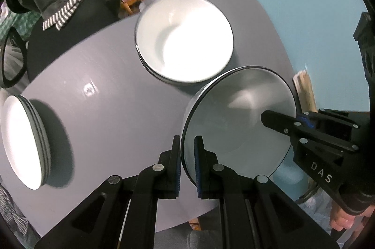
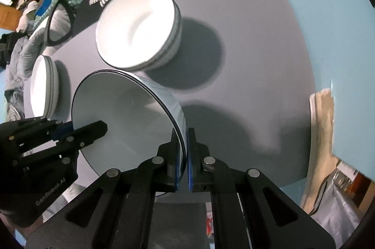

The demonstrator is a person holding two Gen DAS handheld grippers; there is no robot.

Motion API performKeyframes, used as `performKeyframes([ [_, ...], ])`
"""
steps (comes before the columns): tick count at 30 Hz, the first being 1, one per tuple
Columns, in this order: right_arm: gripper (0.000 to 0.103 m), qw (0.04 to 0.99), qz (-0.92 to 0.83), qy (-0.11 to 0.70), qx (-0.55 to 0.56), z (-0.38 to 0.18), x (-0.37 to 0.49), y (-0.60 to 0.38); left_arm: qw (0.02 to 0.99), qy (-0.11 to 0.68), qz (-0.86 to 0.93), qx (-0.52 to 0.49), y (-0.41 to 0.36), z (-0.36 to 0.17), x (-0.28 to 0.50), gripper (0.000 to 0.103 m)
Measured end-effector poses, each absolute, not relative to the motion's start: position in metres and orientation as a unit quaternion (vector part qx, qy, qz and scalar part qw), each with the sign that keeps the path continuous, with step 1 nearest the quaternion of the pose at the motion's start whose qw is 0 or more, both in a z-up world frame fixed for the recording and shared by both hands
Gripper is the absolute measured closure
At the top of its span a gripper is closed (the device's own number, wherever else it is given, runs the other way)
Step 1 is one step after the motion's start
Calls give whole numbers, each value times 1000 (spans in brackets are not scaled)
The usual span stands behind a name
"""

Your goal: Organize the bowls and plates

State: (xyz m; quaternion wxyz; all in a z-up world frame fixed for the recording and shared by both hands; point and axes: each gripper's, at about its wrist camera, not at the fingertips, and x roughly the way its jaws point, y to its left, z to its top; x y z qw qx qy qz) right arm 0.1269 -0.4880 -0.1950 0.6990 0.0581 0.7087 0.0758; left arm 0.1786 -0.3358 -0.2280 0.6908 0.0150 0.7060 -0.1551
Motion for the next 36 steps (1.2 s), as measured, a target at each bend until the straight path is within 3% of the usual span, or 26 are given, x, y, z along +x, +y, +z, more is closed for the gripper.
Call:
performKeyframes([
  [16,98,719,80,690,39,-168,176,-473,713,687,-141,12,-324,-210,231,93],
  [36,98,704,86,705,23,-189,225,-463,703,701,-115,38,-327,-236,275,93],
])
